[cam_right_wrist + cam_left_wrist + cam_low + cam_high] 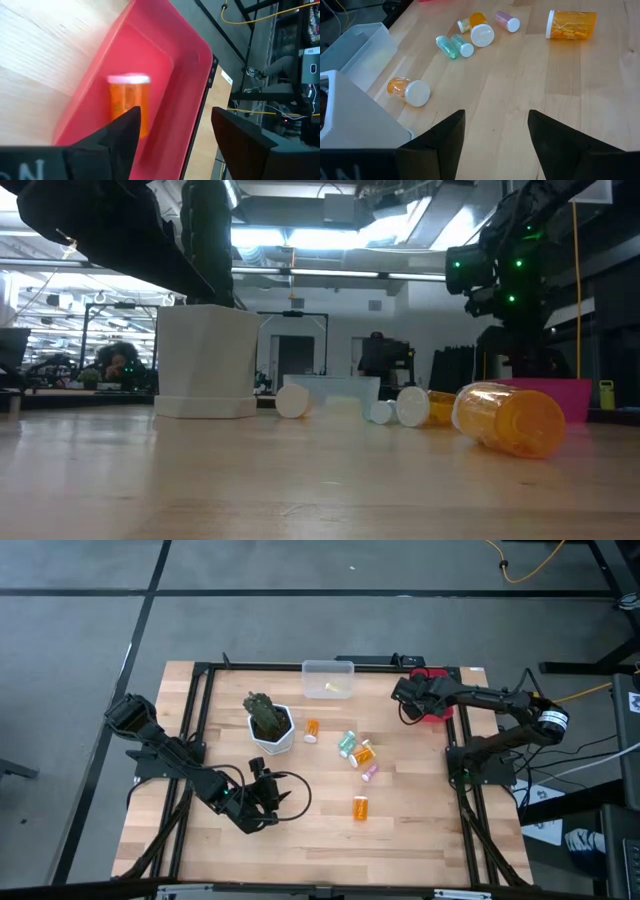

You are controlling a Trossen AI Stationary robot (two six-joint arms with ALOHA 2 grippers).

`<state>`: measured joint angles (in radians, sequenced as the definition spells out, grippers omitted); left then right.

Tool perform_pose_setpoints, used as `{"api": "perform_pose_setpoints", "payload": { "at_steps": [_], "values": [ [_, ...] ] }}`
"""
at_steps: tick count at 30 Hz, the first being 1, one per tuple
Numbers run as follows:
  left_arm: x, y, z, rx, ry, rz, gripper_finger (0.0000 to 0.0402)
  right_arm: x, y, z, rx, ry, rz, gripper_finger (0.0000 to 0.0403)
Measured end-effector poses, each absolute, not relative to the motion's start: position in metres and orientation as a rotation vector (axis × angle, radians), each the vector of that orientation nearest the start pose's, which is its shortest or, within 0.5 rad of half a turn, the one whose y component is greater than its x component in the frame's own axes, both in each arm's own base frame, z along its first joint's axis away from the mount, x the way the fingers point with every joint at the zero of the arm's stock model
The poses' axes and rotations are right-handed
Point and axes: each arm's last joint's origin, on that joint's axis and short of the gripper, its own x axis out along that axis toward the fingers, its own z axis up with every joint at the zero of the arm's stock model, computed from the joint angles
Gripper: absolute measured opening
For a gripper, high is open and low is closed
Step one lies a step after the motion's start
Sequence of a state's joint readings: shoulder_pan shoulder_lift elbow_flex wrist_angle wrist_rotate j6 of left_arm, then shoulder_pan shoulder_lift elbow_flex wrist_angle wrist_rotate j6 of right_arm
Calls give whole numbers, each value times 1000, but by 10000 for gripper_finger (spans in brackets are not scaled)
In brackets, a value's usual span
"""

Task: Pick and place medicine bottles into bin by pill shape (circle, oval)
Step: Put the large orange pill bottle into the red bin

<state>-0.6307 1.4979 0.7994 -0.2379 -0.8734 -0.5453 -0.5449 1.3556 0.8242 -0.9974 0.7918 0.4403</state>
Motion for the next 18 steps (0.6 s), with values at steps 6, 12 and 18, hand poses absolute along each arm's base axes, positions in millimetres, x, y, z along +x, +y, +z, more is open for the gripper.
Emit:
{"api": "perform_pose_setpoints", "payload": {
  "at_steps": [6, 12, 18],
  "values": [
    [238, -146, 186, 119, 589, 394, 211, 170, -126, 200, 145, 1345, -1317, 258],
    [238, -146, 186, 119, 589, 394, 211, 189, -125, 199, 228, 1239, -1113, 259],
    [238, -146, 186, 119, 589, 394, 211, 218, -121, 204, 309, 1018, -868, 259]
  ]
}}
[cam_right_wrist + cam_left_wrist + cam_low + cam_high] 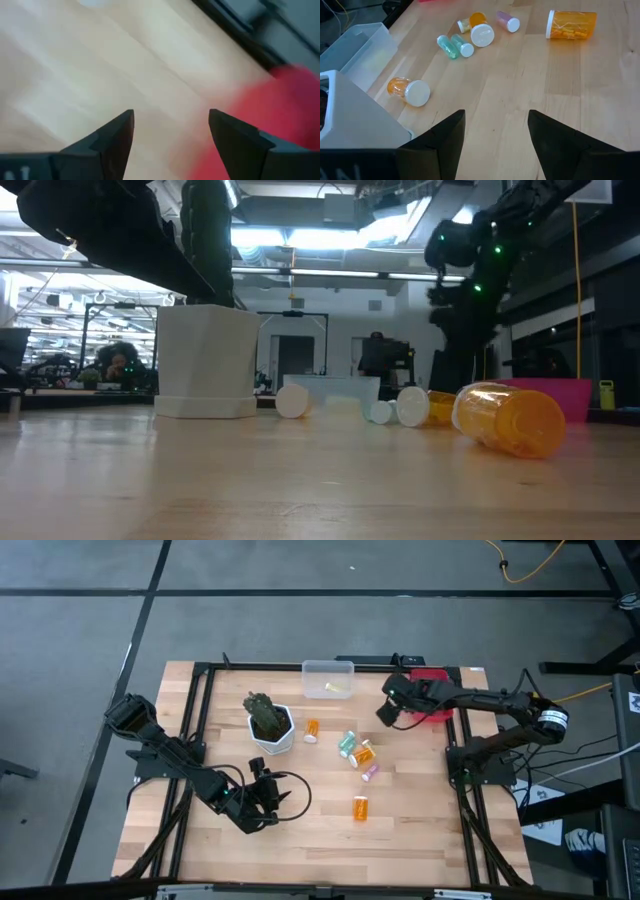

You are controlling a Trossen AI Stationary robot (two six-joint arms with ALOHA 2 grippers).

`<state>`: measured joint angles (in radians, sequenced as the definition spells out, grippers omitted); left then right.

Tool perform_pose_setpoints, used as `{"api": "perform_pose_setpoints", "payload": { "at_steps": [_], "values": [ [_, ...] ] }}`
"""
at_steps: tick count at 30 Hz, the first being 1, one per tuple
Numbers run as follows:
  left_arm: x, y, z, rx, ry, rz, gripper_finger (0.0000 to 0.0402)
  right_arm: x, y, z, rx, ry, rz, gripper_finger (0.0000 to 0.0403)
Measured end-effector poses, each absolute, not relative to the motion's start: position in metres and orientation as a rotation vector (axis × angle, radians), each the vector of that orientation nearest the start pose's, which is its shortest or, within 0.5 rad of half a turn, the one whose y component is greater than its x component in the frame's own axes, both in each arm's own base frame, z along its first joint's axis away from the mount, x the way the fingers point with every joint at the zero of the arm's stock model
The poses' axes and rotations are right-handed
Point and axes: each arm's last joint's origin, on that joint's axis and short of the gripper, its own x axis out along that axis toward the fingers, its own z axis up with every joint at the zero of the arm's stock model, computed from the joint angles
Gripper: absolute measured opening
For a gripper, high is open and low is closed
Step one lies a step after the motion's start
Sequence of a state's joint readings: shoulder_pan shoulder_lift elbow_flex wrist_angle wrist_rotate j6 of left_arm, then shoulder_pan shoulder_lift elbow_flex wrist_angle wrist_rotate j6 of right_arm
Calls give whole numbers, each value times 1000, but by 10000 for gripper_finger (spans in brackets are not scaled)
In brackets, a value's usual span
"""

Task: Pick and place medicine bottles into bin by pill shape (circle, oval)
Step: Put the large orange pill bottle into the red bin

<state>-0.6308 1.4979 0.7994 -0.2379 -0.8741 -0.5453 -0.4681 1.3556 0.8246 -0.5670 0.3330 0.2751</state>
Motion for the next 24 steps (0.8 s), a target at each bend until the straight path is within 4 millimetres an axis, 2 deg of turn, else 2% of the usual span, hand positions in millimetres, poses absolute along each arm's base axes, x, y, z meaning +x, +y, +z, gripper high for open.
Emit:
{"api": "perform_pose_setpoints", "payload": {
  "at_steps": [6, 10, 19, 24],
  "values": [
    [238, -146, 186, 119, 589, 395, 211, 245, -113, 217, 434, 764, -539, 259],
    [238, -146, 186, 119, 589, 395, 211, 258, -99, 224, 480, 674, -358, 259],
    [238, -146, 186, 123, 590, 393, 211, 265, -57, 219, 442, 793, -132, 259],
    [238, -146, 186, 123, 590, 393, 211, 269, -35, 219, 274, 809, 1, 259]
  ]
}}
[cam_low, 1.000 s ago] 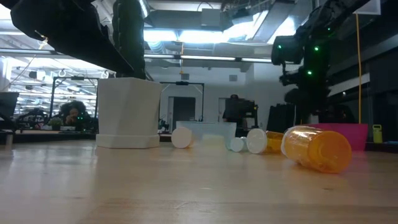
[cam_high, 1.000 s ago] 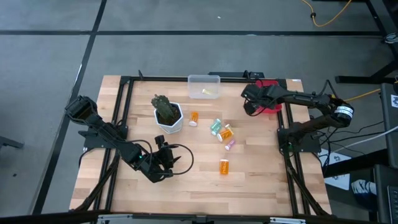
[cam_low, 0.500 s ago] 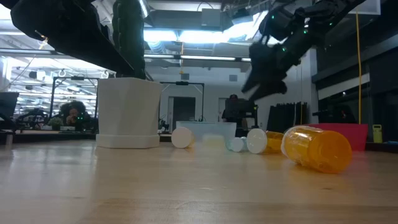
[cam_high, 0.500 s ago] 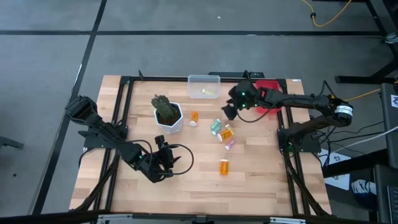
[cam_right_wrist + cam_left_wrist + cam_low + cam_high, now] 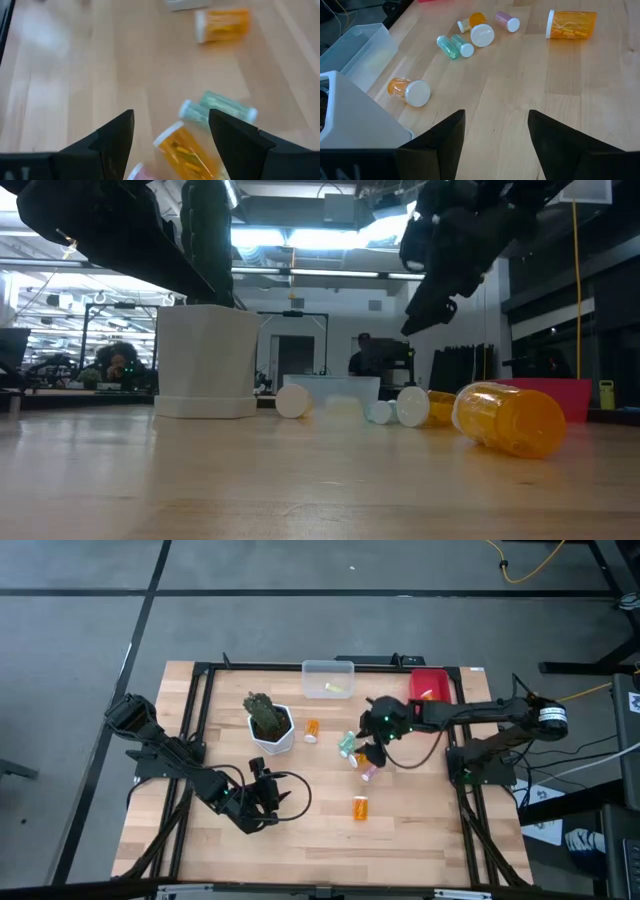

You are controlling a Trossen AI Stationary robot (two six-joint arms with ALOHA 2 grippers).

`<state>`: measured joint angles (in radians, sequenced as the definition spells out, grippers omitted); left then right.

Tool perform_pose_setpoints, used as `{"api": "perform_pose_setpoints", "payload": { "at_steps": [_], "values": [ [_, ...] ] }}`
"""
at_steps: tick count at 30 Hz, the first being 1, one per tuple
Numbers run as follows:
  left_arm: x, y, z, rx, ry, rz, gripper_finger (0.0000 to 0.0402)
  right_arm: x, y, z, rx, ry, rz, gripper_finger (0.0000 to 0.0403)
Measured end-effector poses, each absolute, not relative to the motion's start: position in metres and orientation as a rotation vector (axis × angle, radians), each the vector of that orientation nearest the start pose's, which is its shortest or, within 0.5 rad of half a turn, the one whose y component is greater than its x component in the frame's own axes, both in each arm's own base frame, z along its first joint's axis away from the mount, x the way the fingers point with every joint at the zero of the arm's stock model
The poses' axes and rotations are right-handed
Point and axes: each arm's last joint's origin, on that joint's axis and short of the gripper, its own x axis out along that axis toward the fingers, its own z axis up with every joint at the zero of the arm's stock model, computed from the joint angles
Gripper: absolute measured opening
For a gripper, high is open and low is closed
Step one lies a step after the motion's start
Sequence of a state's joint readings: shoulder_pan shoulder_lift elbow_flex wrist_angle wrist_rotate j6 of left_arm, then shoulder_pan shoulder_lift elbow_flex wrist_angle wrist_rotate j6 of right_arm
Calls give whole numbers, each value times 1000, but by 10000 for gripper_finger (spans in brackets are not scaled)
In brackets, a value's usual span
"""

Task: Pick and place medicine bottles into bin by pill shape (circle, oval)
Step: Put the large orange pill bottle into the red bin

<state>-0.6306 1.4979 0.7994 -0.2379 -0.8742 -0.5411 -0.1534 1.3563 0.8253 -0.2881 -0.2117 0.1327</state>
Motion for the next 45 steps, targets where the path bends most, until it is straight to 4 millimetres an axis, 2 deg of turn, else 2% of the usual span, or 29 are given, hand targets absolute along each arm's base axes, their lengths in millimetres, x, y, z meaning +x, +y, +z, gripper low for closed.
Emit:
{"api": "perform_pose_setpoints", "payload": {
  "at_steps": [3, 9, 16, 20, 24, 45],
  "values": [
    [238, -146, 186, 123, 590, 394, 211, 270, -25, 219, 203, 814, 62, 259],
    [238, -146, 186, 123, 589, 393, 211, 268, -14, 216, 191, 857, 98, 259],
    [238, -146, 186, 122, 588, 393, 211, 265, -9, 209, 149, 933, 45, 259],
    [238, -146, 186, 120, 583, 398, 211, 267, -10, 205, 46, 944, 41, 259],
    [240, -144, 186, 116, 580, 405, 211, 271, -11, 194, -21, 993, 54, 259],
    [240, -144, 186, 114, 580, 405, 211, 291, -13, 129, -43, 1197, 56, 259]
  ]
}}
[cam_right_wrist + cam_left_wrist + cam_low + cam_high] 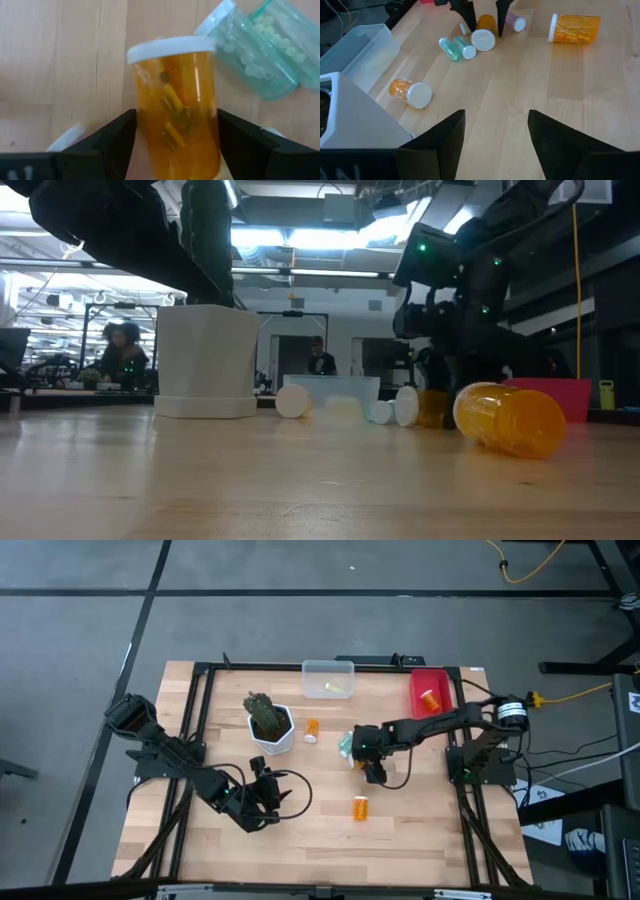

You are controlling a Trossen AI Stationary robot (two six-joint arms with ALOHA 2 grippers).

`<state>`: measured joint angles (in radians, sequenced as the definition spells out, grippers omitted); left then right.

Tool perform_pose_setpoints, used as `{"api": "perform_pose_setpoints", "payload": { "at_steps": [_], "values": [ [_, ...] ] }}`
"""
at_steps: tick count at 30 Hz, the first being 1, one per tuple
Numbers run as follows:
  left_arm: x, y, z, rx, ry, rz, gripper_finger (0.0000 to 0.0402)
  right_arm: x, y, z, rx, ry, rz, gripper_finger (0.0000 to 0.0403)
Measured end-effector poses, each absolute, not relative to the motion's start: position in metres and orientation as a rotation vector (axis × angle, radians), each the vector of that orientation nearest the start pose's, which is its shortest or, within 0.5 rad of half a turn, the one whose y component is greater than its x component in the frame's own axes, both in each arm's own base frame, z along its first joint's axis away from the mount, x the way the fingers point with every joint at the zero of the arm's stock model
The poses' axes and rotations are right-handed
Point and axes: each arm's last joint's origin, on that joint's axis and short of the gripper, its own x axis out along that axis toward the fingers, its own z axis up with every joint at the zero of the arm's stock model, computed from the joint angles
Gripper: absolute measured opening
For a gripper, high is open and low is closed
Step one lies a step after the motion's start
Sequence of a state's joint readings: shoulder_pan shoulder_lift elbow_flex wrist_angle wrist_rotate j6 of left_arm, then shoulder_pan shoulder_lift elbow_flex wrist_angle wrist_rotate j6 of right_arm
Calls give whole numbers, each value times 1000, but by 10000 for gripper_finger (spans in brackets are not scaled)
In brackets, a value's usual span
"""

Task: Pick and place medicine bottles into bin by pill shape (circle, oval)
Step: Put the large orange pill bottle into the red bin

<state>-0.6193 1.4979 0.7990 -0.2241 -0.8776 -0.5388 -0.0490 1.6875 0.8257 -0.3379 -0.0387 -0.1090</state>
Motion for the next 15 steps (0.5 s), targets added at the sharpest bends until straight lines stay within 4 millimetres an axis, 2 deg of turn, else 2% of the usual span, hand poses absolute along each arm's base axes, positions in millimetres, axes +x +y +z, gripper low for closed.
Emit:
{"api": "perform_pose_setpoints", "payload": {
  "at_steps": [15],
  "values": [
    [240, -144, 186, 114, 580, 404, 211, 293, -13, 132, 24, 1158, 4, 258]
  ]
}}
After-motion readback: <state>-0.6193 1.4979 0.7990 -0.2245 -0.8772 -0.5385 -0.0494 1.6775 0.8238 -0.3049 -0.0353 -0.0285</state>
